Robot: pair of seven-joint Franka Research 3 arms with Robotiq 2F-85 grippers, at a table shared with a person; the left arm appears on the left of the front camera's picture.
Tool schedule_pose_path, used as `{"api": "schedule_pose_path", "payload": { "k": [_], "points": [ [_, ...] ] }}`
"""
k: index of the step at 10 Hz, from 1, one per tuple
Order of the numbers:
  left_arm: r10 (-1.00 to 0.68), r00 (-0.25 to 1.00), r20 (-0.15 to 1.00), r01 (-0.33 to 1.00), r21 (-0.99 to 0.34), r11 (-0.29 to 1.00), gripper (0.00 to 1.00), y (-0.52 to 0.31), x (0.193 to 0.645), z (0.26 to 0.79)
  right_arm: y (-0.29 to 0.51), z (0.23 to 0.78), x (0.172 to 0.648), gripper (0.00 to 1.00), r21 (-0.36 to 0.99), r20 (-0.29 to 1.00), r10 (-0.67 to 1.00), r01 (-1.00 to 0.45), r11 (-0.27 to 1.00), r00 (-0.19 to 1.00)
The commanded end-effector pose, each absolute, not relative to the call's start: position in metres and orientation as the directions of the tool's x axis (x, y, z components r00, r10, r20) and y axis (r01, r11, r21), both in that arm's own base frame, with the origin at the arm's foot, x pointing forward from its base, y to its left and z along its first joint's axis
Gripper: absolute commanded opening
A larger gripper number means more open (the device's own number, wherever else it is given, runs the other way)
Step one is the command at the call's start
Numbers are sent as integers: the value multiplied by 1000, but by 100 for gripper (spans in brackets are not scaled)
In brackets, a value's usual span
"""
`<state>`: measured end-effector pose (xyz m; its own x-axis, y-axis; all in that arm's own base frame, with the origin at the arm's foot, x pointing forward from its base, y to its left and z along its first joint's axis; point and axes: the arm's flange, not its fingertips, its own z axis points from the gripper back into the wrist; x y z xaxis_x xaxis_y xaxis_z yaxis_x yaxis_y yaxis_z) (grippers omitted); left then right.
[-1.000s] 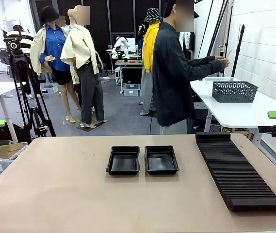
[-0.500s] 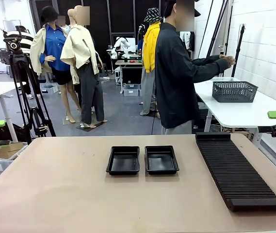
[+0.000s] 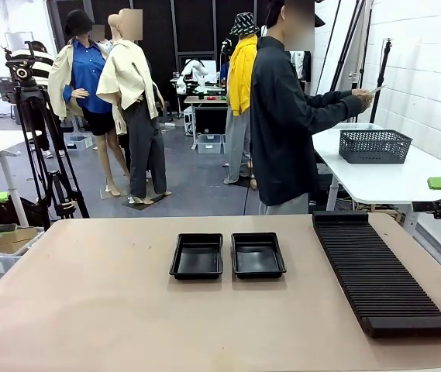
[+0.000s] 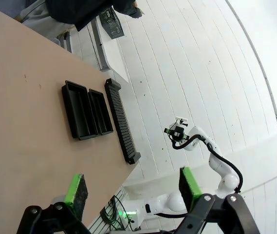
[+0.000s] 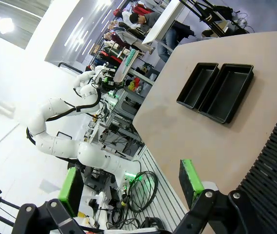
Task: Inspect and transfer BCBs to ESD trays.
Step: Pick up the Blank PCB from the PCB Rack and place it in the left ESD tray.
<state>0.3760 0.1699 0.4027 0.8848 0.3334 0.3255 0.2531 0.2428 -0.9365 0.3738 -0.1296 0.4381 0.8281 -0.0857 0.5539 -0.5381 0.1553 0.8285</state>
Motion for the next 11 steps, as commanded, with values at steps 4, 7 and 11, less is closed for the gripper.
{"api": "schedule_pose_path", "payload": {
  "k": [4,7,11],
  "points": [
    [341,885,317,249,-941,229,100,171,375,405,-130,438,374,100,828,555,-85,-540,154,827],
    [325,894,310,241,-942,235,100,167,381,408,-131,439,375,100,843,534,-90,-521,137,841],
    [300,912,280,257,-959,117,100,175,383,438,-137,453,382,100,861,503,-90,-490,132,860]
  ]
}}
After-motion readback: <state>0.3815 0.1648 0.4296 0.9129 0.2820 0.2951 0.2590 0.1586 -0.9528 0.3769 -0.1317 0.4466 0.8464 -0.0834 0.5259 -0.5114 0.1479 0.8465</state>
